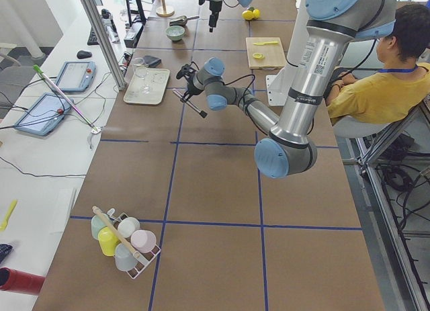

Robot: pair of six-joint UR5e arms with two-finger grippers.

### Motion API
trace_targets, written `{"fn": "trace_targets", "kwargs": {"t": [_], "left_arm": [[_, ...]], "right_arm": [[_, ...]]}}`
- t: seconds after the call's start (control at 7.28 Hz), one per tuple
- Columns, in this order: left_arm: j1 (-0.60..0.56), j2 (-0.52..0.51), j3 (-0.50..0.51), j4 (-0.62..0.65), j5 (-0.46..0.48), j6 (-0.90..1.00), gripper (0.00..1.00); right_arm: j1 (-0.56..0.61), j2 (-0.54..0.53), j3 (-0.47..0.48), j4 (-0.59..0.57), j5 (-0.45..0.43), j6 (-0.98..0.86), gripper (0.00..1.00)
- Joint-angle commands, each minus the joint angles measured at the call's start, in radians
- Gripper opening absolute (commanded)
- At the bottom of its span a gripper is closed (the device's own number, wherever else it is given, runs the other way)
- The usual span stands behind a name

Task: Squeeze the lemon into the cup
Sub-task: 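Lift the muddler out of the cup and carry it back with the left gripper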

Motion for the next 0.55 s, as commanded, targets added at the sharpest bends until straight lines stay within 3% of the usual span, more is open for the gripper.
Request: {"fn": "trace_targets", "kwargs": {"t": [0.0,0.41], "left_arm": [[-0.068,0.078,-0.027,0.066,-0.110,-0.045,0.00],[-0.078,0.123,-0.026,0.362,-0.118,-0.039,0.00]], "right_arm": [[0.001,0.000,-0.001,0.000,0.001,0.000,1.00],[0.001,-0.002,-0.001,0.000,0.001,0.000,1.00]]}}
